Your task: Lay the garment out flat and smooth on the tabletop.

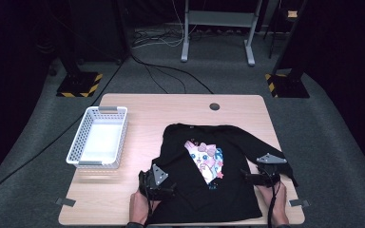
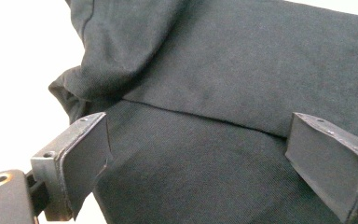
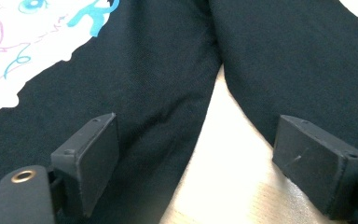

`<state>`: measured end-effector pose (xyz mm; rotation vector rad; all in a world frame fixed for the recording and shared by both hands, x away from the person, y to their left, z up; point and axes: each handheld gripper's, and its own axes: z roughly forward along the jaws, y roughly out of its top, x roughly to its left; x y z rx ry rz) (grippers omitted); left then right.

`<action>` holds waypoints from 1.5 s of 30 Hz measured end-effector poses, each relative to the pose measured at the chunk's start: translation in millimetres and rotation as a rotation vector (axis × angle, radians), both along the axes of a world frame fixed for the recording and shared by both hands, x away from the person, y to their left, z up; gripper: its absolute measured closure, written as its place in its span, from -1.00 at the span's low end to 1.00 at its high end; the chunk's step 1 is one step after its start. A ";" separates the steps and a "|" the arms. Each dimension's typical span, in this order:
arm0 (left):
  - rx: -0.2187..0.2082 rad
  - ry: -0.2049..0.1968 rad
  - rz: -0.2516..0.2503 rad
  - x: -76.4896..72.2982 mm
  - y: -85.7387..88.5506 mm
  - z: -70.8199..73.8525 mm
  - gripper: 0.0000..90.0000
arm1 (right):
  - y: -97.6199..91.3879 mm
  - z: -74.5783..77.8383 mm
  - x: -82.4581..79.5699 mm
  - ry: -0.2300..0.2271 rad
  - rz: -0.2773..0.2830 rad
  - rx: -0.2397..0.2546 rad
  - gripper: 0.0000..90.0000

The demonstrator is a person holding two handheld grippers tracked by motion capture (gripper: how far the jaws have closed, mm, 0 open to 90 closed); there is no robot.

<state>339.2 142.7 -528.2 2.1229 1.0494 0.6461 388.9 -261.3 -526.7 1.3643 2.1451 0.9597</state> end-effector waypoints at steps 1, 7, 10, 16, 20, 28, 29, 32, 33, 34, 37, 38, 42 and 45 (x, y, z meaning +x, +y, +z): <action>0.004 0.002 0.003 -0.4 0.1 0.4 -0.85 | 0.2 -0.1 -0.2 -0.001 -0.002 0.000 -0.69; -0.026 0.020 0.020 -5.8 1.2 13.5 -0.86 | 0.6 -0.2 -0.8 -0.005 -0.004 0.000 -0.68; -0.069 0.029 0.024 -8.8 -3.8 23.9 -0.84 | 0.7 -0.2 -0.8 -0.005 -0.004 -0.001 -0.68; -0.094 0.057 -0.009 -13.5 -33.9 28.3 -0.78 | 0.9 -0.1 -0.7 -0.005 -0.003 0.000 -0.67; -0.121 0.098 -0.042 -16.0 -56.6 25.1 -0.76 | 1.2 -0.1 -0.7 -0.006 -0.002 -0.002 -0.68; -0.080 0.132 -0.123 -22.6 -105.4 21.5 -0.66 | 1.8 0.0 -0.7 -0.008 -0.005 -0.004 -0.68; -0.074 0.135 -0.130 -23.1 -110.1 20.8 -0.66 | 1.9 0.0 -0.6 -0.009 -0.004 -0.005 -0.68; -0.035 0.153 -0.135 -22.4 -121.1 17.8 -0.64 | 1.7 0.0 -0.4 -0.007 -0.003 -0.004 -0.67; -0.019 0.155 -0.130 -21.9 -123.4 16.7 -0.63 | 1.8 0.0 -0.4 -0.007 -0.003 -0.004 -0.67; -0.007 0.165 -0.120 -20.9 -125.1 15.2 -0.58 | 1.8 0.0 -0.4 -0.007 -0.003 -0.004 -0.67; -0.032 0.185 -0.114 -17.8 -123.1 13.7 -0.43 | 1.7 0.0 -0.4 -0.007 -0.002 -0.003 -0.67; -0.043 0.183 -0.112 -17.1 -121.9 13.5 -0.39 | 1.9 0.0 -0.5 -0.008 -0.003 -0.003 -0.66; -0.054 0.182 -0.106 -15.9 -118.8 14.9 -0.09 | 1.9 0.1 -0.5 -0.008 -0.002 -0.004 -0.66; -0.056 0.176 -0.106 -16.4 -117.6 15.8 0.20 | 1.9 0.1 -0.5 -0.008 -0.002 -0.004 -0.66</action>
